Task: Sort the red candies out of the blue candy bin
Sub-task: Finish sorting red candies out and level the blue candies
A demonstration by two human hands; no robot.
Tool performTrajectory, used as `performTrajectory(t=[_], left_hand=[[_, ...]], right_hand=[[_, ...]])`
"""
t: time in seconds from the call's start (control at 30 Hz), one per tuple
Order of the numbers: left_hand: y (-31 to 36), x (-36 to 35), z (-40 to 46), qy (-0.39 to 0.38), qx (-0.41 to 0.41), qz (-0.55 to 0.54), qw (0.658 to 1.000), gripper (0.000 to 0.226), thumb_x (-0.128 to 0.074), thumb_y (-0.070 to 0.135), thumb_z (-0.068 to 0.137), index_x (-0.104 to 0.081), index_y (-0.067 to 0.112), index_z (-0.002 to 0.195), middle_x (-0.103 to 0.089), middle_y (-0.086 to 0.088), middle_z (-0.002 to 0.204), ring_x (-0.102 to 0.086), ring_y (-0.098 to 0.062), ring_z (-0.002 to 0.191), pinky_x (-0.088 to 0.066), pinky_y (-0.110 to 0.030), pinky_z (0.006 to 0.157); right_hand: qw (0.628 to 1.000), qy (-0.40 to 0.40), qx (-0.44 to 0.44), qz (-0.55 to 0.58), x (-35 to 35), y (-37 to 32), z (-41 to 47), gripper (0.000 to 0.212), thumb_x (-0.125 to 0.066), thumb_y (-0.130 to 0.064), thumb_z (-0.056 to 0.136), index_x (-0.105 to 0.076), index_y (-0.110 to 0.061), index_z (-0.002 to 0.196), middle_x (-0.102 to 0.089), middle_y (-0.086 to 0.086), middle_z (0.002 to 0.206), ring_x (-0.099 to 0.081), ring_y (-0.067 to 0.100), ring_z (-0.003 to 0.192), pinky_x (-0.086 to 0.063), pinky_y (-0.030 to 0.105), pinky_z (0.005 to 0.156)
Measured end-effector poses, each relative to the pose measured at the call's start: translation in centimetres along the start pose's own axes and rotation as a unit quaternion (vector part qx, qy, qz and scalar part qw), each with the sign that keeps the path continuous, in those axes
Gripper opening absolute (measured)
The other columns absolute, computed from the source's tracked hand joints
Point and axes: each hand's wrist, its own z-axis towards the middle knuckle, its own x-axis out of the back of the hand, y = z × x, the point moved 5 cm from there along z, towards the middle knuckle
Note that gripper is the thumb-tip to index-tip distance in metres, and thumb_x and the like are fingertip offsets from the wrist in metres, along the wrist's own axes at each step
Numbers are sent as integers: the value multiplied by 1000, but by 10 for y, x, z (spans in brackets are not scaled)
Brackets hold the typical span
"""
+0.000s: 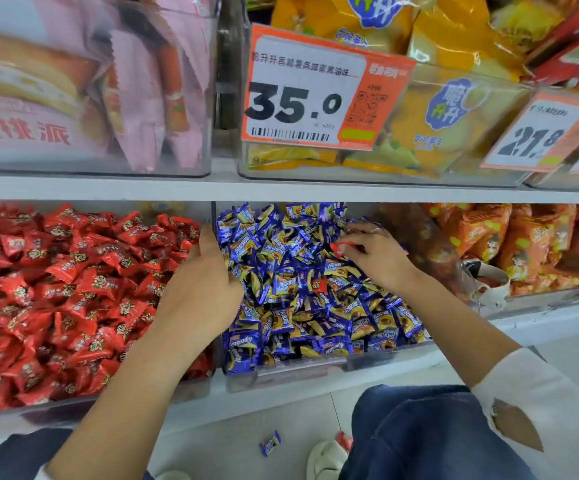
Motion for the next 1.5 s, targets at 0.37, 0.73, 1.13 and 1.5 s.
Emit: performTrajectory(t=[0.37,0.73,1.13,1.5], left_hand=[[0,-1,0,-2,-6,12,1000,75,-43,10,90,1,10,151,-26,-20,150,-58,-34,102,-46,-38,81],[18,13,-16,154,-203,42,966,45,-52,26,88,-52,15,132,-50,-6,136,-45,-27,122,-28,-30,105],[-16,69,-40,193,-153,-97,964,29,-69,29,83,-62,37,110,-63,9,67,-54,-9,53,-44,-17,61],[-72,73,-28,199,-5,-48,979,30,-56,21,92,-61,24,121,-64,6,115,-61,-8,89,-38,-14,77]], right_hand=[[977,-116,89,-153,-37,-55,-33,30,-55,-32,93,-60,-13,115,-58,9,110,-57,27,103,-49,35,80],[985,-57,26,158,6,-74,-42,28,-63,-22,89,-59,-24,117,-66,8,107,-56,15,60,-42,24,59],[811,-19,68,581,22,-164,-69,9,-67,-3,83,-63,-10,89,-58,3,62,-44,6,45,-39,16,47],[886,22,107,451,19,-166,-52,37,-49,-1,92,-61,-36,100,-66,-16,97,-66,2,73,-53,28,76]])
